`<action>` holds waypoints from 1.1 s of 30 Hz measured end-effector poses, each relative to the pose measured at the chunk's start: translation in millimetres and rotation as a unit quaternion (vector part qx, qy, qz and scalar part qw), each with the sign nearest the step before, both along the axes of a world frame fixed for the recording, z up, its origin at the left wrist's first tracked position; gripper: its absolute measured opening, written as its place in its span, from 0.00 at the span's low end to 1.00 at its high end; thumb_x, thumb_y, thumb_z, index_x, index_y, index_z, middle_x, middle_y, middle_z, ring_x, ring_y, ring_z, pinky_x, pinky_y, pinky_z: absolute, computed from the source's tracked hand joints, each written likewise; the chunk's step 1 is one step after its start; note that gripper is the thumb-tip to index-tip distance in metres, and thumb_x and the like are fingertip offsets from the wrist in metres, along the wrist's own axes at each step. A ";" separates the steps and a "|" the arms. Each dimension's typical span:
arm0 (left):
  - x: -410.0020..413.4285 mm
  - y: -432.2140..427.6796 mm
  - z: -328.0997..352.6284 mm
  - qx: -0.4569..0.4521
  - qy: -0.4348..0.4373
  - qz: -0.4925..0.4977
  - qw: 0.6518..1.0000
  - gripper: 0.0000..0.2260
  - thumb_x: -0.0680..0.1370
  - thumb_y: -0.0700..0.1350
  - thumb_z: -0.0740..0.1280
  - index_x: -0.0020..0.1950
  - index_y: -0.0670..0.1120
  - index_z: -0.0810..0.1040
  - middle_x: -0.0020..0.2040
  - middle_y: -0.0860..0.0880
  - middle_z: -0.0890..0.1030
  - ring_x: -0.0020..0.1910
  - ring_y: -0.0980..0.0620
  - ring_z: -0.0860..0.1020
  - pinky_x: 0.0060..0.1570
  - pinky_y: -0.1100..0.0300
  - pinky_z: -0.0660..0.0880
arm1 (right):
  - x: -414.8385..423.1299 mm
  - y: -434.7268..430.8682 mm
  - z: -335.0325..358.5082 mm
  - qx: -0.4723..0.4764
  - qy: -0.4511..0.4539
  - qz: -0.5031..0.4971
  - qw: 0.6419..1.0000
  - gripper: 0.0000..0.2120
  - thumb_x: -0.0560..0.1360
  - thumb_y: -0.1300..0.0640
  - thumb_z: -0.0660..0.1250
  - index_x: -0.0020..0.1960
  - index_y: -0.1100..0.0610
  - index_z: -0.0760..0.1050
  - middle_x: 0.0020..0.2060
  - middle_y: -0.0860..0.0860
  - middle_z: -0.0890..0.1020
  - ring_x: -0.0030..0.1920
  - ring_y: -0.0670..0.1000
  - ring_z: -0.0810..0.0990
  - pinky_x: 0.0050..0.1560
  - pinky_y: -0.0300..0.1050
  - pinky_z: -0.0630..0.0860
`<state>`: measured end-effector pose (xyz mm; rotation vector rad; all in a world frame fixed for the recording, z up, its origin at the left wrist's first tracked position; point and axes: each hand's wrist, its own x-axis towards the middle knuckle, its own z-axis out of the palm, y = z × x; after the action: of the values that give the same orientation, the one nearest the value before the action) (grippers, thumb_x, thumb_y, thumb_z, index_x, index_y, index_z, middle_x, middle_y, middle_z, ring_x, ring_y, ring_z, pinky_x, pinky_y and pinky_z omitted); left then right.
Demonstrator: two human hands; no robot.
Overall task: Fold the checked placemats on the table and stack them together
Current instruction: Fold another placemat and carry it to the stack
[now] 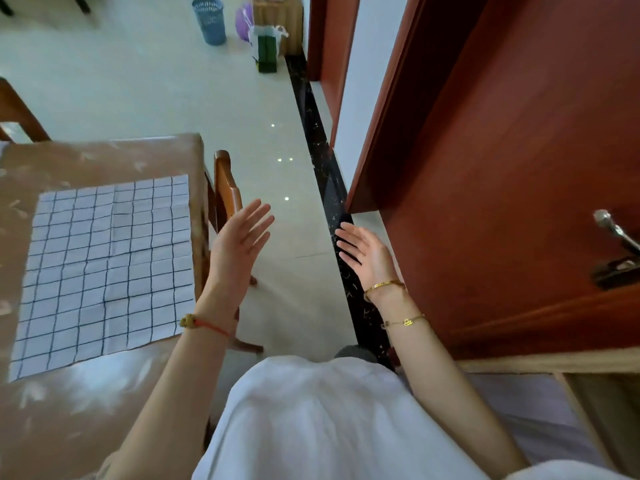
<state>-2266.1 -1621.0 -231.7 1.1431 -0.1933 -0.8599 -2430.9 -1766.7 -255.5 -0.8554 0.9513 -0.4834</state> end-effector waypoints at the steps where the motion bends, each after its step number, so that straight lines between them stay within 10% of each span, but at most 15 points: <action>1: 6.2 -3.0 -0.2 0.001 -0.003 0.014 1.000 0.17 0.84 0.46 0.55 0.70 0.43 0.74 0.65 0.47 0.80 0.65 0.48 0.78 0.69 0.51 0.69 | 10.6 -7.8 0.9 0.000 -0.002 0.015 1.000 0.17 0.82 0.52 0.56 0.63 0.58 0.77 0.60 0.54 0.81 0.62 0.53 0.77 0.67 0.49 0.71; 12: 56.1 -38.9 2.6 0.016 0.023 0.263 0.964 0.15 0.83 0.45 0.57 0.66 0.43 0.77 0.62 0.46 0.82 0.63 0.49 0.79 0.70 0.49 0.69 | 145.0 -108.7 4.2 -0.019 -0.027 0.222 0.975 0.16 0.81 0.51 0.57 0.59 0.55 0.80 0.54 0.51 0.84 0.55 0.51 0.79 0.58 0.45 0.74; 22: 43.8 -61.3 17.7 0.009 0.025 0.506 0.862 0.16 0.84 0.44 0.55 0.68 0.43 0.75 0.61 0.48 0.82 0.62 0.49 0.80 0.60 0.55 0.75 | 247.8 -148.3 21.5 -0.030 -0.040 0.436 0.899 0.17 0.82 0.52 0.56 0.59 0.58 0.80 0.56 0.54 0.83 0.59 0.55 0.80 0.63 0.50 0.75; 33: 15.9 -54.6 15.3 0.020 0.006 0.667 0.745 0.17 0.85 0.48 0.55 0.69 0.45 0.75 0.63 0.48 0.81 0.64 0.50 0.78 0.70 0.50 0.69 | 320.6 -105.2 15.0 0.006 -0.042 0.618 0.785 0.17 0.81 0.53 0.57 0.62 0.59 0.79 0.57 0.55 0.83 0.59 0.55 0.80 0.64 0.50 0.75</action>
<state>-2250.2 -1675.7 -216.4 0.9850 0.6312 0.4337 -2110.3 -1871.9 -240.5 -1.2321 0.1523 0.6294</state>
